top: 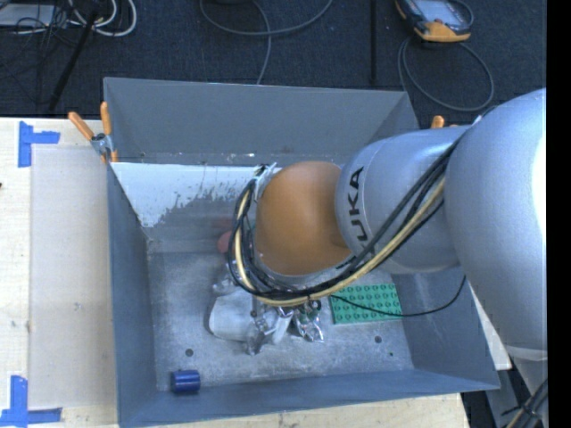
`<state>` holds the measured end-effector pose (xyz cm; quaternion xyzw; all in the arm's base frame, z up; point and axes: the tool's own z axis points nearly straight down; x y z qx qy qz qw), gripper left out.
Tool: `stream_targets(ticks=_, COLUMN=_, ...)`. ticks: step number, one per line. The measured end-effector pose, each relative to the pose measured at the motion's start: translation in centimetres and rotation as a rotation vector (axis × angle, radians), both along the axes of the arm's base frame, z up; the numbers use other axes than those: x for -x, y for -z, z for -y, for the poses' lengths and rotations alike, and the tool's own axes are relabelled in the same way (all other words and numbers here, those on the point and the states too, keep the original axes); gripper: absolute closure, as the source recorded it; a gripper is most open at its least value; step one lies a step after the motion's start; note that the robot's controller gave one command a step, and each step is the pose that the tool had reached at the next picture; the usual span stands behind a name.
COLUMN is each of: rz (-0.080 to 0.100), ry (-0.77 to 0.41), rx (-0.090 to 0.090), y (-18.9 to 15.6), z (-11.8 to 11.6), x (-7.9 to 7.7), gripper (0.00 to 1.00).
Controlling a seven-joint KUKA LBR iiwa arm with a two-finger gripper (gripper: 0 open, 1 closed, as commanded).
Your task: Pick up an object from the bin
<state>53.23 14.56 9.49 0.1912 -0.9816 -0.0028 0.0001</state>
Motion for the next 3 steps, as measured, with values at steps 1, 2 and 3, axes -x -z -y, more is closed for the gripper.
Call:
stream_targets(ticks=1, rz=-0.001, ry=0.002, rx=0.005, y=0.0, z=0.2, x=0.1, gripper=1.0)
stream_targets(ticks=2, rz=0.004, ry=-0.15, rx=0.003, y=-2.3, z=-4.9, x=-3.2, gripper=1.0)
stream_targets(ticks=3, rz=0.0, ry=-0.324, rx=0.007, y=-6.6, z=0.0, x=3.3, gripper=1.0)
